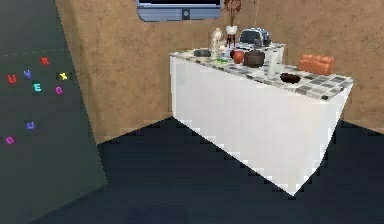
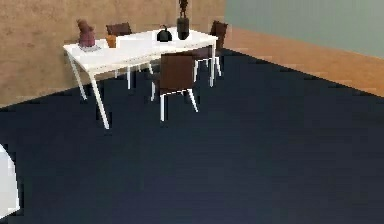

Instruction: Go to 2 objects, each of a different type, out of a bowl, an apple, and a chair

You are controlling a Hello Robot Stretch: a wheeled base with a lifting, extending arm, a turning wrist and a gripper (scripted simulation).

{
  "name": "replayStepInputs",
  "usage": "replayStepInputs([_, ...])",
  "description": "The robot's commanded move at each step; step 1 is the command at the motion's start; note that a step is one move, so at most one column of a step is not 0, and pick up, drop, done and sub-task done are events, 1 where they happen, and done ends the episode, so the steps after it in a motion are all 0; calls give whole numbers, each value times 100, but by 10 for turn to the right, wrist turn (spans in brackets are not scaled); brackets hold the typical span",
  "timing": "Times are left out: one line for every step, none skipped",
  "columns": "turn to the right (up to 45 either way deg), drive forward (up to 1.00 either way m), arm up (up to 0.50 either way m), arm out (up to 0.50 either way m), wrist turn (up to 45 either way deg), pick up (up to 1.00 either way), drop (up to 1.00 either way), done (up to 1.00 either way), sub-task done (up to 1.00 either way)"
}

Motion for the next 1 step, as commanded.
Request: replayStepInputs([30, 0, 0, 0, 0, 0, 0, 0, 0])
